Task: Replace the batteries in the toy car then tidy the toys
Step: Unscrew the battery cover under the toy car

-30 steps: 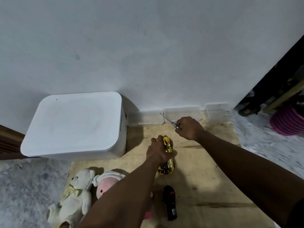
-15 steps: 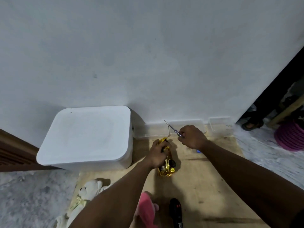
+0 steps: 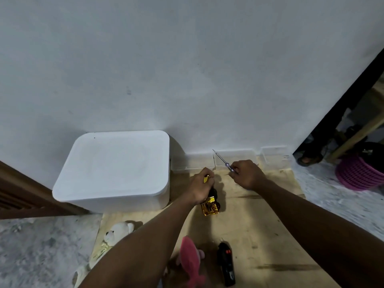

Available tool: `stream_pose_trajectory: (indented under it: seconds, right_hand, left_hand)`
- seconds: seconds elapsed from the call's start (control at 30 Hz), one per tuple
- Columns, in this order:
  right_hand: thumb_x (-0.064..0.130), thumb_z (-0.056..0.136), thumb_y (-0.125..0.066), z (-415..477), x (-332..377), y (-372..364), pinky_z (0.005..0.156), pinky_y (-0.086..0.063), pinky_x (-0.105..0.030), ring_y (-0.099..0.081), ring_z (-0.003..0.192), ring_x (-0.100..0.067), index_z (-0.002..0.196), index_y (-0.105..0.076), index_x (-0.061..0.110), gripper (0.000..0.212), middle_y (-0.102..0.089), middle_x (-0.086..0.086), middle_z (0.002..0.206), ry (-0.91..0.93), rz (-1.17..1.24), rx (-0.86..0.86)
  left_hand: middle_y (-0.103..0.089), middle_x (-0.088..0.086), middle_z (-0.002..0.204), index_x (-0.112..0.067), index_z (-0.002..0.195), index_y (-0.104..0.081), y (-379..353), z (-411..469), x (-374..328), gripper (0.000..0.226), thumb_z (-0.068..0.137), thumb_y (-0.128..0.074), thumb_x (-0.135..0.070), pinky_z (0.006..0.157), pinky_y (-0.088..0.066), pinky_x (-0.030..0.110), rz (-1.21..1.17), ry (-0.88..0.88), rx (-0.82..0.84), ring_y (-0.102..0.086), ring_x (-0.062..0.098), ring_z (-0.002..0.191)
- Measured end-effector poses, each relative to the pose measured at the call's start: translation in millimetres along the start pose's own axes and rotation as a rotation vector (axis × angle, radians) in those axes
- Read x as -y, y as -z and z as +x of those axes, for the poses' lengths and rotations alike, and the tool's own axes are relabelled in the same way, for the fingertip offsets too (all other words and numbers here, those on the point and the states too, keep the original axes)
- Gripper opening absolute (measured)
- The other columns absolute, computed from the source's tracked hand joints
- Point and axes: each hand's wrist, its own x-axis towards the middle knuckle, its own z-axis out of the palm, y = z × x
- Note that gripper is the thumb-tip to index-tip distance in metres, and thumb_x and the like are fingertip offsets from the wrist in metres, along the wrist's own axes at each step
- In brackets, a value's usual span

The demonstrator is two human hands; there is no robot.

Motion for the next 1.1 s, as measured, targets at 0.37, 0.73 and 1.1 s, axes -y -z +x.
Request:
stream_pose_trajectory:
  seconds: [0.37, 0.73, 1.1]
  right_hand:
    - [0.004, 0.095, -0.046, -21, 35, 12, 0.043, -0.045, -0.027, -0.055, 0.052, -0.021, 0.09, -0.066, 0.019, 0.026, -0.064, -0.009, 0.071, -0.019, 0.427, 0.017]
    - [-0.001, 0.088, -0.063, -18, 37, 39, 0.058, -0.05, -0.025, -0.066, 0.068, -0.014, 0.107, -0.073, 0.019, 0.03, -0.074, -0.009, 0.092, -0.013, 0.735, -0.019]
    - [0.03, 0.101, -0.053, -18, 46, 35, 0.057, -0.058, -0.039, -0.065, 0.065, -0.024, 0.11, -0.056, 0.019, 0.014, -0.064, -0.014, 0.1, 0.051, 0.788, -0.202]
  left_hand:
    - [-0.067, 0.007, 0.104, -0.022, 0.095, -0.065, 12, -16, -1, 0.023, 0.097, -0.042, -0.025, 0.08, -0.051, 0.034, -0.053, 0.05, 0.021, -0.062, 0.025, 0.098]
    - [-0.064, 0.004, 0.112, -0.022, 0.101, -0.063, 6, -17, -9, 0.02, 0.088, -0.064, -0.008, 0.072, -0.048, 0.023, -0.356, 0.123, -0.07, -0.059, 0.019, 0.102]
    - [-0.056, 0.004, 0.122, -0.013, 0.114, -0.067, 7, -22, -2, 0.029, 0.091, -0.056, 0.001, 0.086, -0.051, 0.026, -0.358, 0.105, -0.075, -0.052, 0.025, 0.115]
